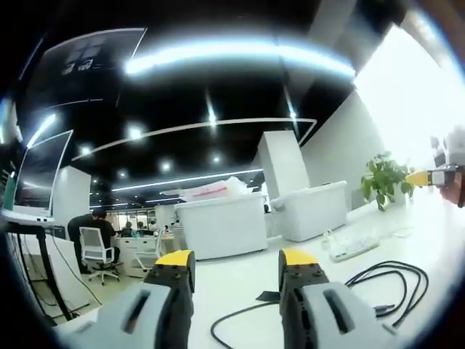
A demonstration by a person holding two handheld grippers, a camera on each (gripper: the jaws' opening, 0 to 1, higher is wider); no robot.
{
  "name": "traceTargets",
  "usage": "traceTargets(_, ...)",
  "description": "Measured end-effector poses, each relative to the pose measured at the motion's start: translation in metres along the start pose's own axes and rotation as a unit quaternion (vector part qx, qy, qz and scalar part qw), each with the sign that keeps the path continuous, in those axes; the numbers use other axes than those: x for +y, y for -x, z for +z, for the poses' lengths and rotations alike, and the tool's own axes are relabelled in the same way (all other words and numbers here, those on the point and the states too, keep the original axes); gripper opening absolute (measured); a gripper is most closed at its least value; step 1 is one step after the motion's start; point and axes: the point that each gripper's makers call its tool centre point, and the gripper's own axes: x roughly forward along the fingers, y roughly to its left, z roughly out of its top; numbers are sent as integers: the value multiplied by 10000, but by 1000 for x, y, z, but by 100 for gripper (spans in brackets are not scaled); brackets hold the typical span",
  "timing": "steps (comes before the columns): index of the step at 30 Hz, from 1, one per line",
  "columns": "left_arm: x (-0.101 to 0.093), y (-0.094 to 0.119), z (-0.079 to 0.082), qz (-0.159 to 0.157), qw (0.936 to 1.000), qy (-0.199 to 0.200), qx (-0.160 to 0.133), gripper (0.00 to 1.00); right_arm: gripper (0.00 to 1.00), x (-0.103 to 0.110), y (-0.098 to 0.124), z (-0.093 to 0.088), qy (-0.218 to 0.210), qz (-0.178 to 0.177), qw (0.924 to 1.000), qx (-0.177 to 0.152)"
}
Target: Coil the Type-C to USB data cable on the desktop and secure it with Velcro straps.
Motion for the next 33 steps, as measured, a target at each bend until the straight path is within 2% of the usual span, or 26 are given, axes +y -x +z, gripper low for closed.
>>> traceTargets(33, -4, 1, 2, -55, 10000, -66, -30, 47, 52, 4, -2, -4, 33, 83, 9999, 46)
